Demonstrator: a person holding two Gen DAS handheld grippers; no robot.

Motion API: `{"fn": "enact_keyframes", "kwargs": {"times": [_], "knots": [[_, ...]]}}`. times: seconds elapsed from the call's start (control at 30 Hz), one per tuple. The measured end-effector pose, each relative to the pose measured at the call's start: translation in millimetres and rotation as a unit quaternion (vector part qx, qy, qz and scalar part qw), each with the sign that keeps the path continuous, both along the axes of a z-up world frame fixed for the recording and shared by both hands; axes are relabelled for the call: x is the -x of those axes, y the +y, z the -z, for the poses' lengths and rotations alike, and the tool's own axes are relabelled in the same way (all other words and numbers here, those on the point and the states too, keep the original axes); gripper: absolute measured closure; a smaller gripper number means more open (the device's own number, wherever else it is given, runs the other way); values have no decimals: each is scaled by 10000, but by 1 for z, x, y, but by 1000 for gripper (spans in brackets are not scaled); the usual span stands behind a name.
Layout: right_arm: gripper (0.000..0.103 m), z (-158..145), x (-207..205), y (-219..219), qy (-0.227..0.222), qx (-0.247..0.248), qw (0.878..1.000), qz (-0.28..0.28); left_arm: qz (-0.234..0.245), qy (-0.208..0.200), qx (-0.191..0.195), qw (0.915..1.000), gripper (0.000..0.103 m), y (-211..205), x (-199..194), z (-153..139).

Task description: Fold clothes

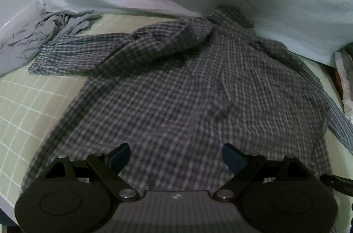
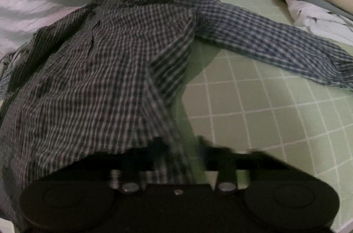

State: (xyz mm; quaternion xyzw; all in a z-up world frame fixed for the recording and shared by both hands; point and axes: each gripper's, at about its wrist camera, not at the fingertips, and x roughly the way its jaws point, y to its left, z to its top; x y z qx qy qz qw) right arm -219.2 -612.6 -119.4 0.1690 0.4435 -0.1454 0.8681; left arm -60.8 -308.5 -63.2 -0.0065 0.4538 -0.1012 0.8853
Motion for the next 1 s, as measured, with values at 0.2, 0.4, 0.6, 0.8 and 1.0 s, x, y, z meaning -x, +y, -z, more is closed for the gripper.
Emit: {"fn": "enact_keyframes", "kwargs": {"times": [0.2, 0.4, 0.6, 0.8, 1.0], "knots": [[103, -29, 31, -20, -405, -21, 9984, 396, 1, -155, 19, 9999, 13, -21, 14, -8], [94, -9, 60, -58, 29, -111, 9970, 765, -128, -111, 21, 9999, 13, -44, 21, -4], [47, -20, 67, -122, -402, 75, 9875, 1524, -71, -223, -131, 9996, 13, -69, 30, -10], [46, -8, 64, -198, -178, 434, 9633, 2643, -254, -274, -381, 9986, 13, -79, 42, -18], [36, 7, 62, -265, 51, 586, 9343, 3515, -685, -221, -523, 9960, 13, -77, 57, -24]]}}
